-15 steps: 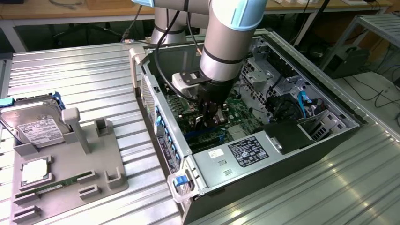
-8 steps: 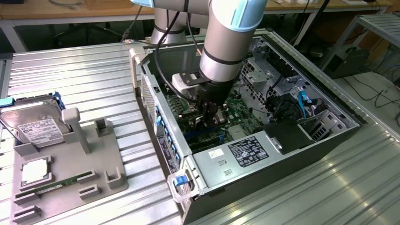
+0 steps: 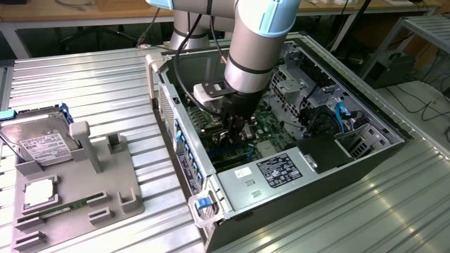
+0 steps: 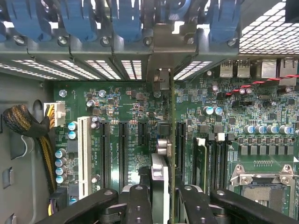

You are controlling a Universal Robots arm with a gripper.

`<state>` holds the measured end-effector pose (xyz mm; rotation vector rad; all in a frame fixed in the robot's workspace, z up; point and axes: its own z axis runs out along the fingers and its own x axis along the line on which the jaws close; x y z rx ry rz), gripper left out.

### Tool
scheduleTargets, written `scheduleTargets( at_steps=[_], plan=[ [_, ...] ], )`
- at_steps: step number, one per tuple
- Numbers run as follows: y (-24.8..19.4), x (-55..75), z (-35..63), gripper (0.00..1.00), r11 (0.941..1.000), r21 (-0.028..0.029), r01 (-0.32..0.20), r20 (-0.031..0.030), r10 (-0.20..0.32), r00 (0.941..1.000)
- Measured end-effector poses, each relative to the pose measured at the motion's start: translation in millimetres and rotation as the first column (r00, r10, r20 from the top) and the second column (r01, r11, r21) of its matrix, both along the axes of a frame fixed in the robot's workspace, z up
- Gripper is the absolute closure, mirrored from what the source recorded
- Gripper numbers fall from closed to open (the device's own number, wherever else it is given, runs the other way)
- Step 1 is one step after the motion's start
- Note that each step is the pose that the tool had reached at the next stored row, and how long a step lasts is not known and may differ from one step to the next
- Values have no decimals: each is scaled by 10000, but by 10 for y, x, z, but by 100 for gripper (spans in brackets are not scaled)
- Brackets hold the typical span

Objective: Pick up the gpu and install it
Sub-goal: 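Insert the gpu into the slot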

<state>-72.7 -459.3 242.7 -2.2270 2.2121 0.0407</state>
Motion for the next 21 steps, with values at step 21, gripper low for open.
scheduleTargets(
  at_steps=[21],
  plan=[
    [14, 0, -3, 72, 10000, 1, -1, 1, 1, 10000]
  ],
)
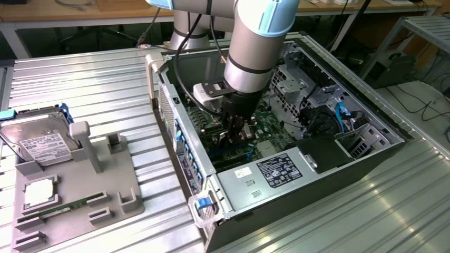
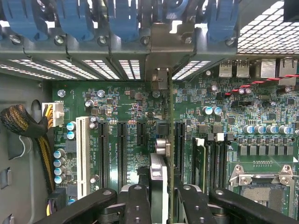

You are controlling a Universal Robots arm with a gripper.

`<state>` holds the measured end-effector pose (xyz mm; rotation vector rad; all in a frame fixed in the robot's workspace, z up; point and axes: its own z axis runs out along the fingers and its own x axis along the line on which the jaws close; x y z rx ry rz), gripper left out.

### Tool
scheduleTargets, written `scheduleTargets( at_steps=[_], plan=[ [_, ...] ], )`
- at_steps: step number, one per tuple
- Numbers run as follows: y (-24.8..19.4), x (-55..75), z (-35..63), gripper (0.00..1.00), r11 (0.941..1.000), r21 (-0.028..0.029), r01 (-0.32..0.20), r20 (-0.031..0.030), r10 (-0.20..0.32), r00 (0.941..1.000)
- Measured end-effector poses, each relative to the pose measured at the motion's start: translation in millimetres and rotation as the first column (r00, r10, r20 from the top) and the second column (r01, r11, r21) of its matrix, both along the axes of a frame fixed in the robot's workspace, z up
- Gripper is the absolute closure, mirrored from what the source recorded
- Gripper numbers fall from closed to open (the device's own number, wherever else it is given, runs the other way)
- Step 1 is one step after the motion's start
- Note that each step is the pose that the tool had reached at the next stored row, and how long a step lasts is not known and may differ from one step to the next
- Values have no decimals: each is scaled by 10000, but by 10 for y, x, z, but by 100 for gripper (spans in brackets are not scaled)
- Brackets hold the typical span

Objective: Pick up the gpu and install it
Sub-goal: 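Insert the gpu into the slot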

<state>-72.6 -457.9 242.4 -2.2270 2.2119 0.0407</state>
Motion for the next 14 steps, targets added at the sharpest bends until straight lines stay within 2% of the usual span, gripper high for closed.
scheduleTargets(
  at_steps=[3, 6, 11, 14],
  plan=[
    [2, 0, 0, 72, 10000, -2, 0, 0, 0, 10000],
    [12, 0, 0, 72, 10000, -37, 0, -1, 0, 10000],
    [12, 4, 0, 72, 10000, -37, 1, 0, -1, 10000],
    [11, 54, 0, 72, 10000, -40, 1, -1, -1, 10000]
  ],
)
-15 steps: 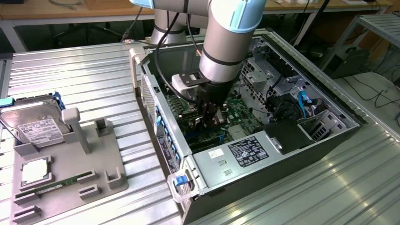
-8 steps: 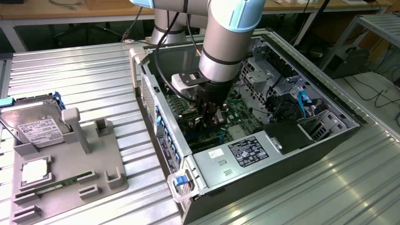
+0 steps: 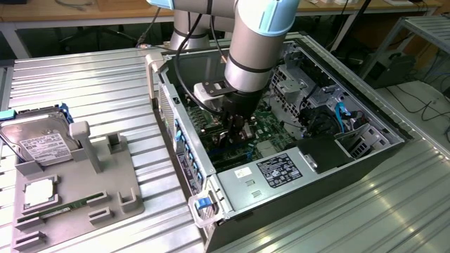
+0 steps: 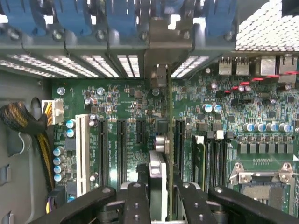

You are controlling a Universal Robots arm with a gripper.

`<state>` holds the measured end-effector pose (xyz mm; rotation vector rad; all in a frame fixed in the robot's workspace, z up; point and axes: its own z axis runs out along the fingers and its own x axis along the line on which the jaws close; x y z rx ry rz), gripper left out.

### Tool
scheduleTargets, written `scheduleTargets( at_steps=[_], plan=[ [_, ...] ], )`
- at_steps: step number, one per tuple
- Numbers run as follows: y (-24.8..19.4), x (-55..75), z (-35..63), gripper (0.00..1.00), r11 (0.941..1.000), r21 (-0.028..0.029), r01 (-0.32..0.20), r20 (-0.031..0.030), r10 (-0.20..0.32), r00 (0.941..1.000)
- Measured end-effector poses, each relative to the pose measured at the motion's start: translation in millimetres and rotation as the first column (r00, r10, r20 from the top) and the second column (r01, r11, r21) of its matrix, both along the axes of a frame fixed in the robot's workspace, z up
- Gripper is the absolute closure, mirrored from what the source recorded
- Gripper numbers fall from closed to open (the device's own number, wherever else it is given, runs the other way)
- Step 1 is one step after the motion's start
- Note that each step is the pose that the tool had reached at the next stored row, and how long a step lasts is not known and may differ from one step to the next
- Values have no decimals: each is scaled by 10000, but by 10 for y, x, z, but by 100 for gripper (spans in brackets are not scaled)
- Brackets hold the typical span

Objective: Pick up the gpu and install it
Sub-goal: 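Insert the gpu into the slot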

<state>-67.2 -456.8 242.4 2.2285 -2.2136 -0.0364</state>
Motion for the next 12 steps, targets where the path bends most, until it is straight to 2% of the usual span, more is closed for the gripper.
scheduleTargets(
  at_steps=[8, 12],
  plan=[
    [1, 6, 0, 72, 10000, 2, -1, 1, 1, 10000],
    [1, -30, -1, 72, 10000, 2, -1, 16, 1, 10000]
  ],
)
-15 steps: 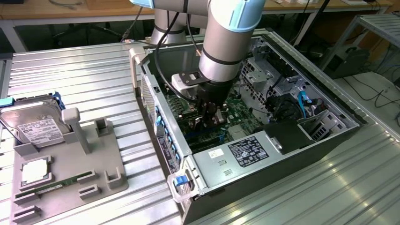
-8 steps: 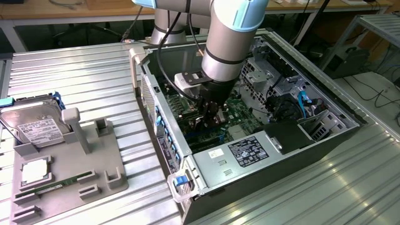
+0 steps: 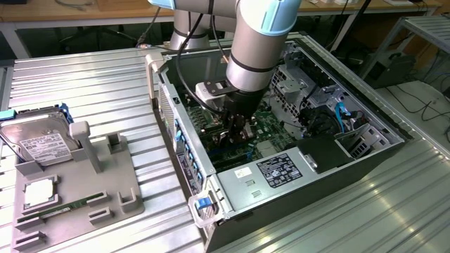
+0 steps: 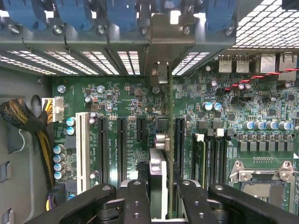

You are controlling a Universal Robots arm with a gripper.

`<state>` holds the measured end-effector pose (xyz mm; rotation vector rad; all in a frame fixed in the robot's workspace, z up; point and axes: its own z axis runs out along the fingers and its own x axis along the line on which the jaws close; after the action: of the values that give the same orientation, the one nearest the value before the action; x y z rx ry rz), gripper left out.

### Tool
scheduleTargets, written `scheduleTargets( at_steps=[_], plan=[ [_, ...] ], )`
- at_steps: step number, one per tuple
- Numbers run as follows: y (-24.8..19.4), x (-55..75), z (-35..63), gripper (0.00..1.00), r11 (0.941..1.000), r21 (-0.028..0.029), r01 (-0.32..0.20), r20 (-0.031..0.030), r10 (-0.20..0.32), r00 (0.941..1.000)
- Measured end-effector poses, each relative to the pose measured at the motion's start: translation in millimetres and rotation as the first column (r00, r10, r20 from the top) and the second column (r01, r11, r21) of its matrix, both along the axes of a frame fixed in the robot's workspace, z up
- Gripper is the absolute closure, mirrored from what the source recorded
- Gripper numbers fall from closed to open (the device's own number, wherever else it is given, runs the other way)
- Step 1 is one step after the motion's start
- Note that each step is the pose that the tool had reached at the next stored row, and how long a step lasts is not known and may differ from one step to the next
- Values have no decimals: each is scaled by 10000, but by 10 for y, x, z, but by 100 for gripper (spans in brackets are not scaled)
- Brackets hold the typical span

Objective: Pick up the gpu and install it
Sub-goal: 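Insert the gpu into the slot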

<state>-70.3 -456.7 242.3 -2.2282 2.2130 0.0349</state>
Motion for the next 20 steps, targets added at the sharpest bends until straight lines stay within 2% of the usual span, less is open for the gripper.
scheduleTargets(
  at_steps=[20],
  plan=[
    [2, -14, 26, 72, 10000, 1, 2, 1, -2, 10000]
  ],
)
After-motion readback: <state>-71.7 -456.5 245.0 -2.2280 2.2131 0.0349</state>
